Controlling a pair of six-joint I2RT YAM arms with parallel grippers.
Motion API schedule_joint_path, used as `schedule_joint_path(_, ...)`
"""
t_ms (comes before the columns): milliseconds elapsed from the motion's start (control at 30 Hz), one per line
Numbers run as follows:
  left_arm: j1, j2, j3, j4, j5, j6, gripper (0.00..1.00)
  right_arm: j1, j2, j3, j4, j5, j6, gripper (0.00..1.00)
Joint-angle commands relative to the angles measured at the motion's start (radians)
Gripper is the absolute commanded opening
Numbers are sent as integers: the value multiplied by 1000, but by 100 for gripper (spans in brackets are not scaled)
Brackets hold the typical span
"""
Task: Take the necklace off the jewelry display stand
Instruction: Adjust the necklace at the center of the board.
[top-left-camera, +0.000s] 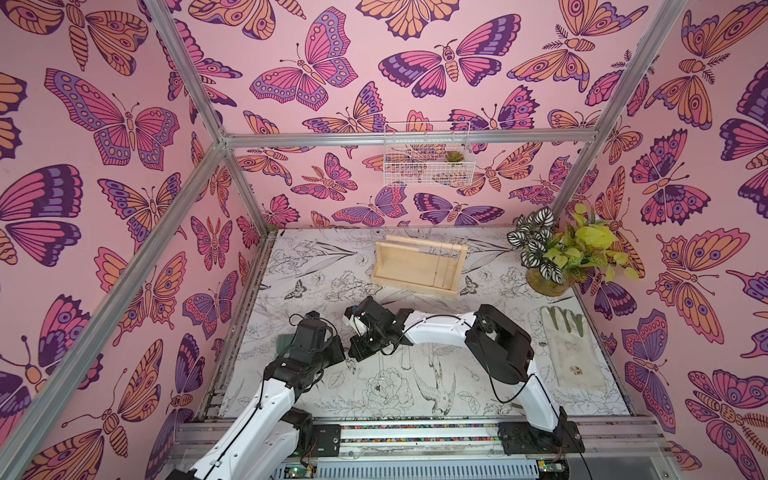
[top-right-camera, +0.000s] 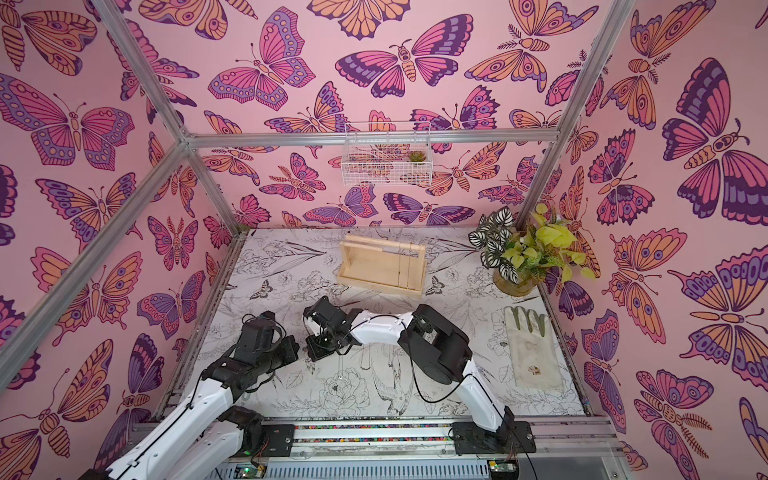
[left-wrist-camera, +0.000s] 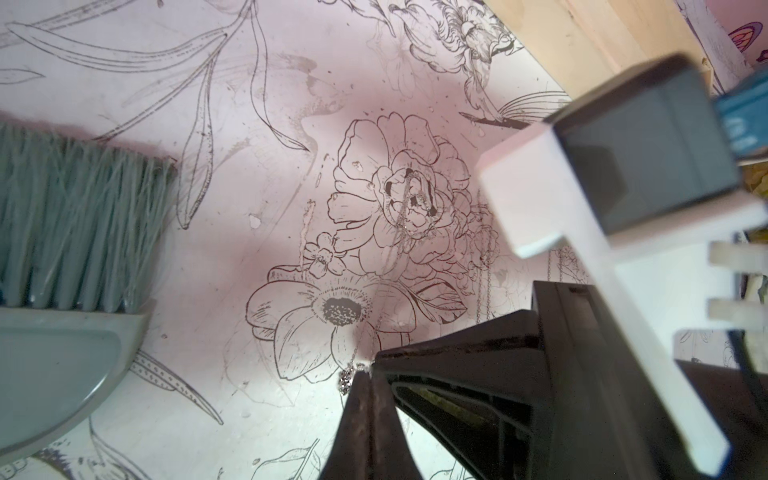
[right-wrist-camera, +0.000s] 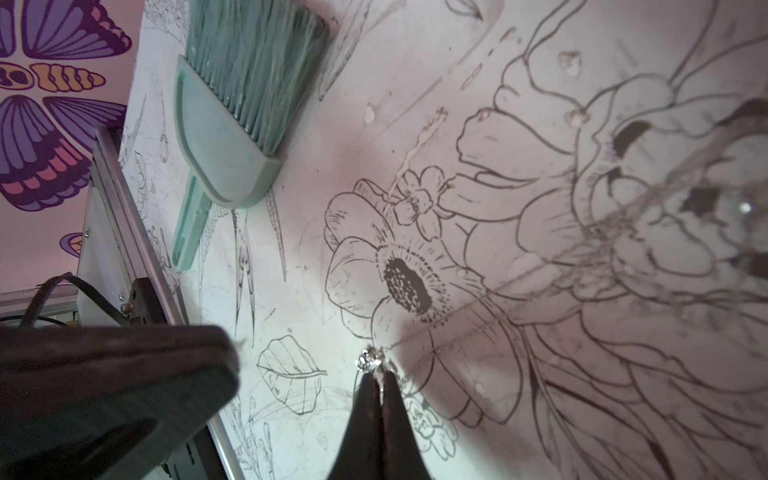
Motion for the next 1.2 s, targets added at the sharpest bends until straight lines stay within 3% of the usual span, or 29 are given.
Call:
schedule_joint_path(0, 7, -13, 8, -33, 0, 20, 0, 8, 37, 17, 6, -21, 24, 0)
schedule_joint_path(1167, 12, 7, 17, -20, 4, 24, 0, 41, -97, -258, 134, 3, 100, 0)
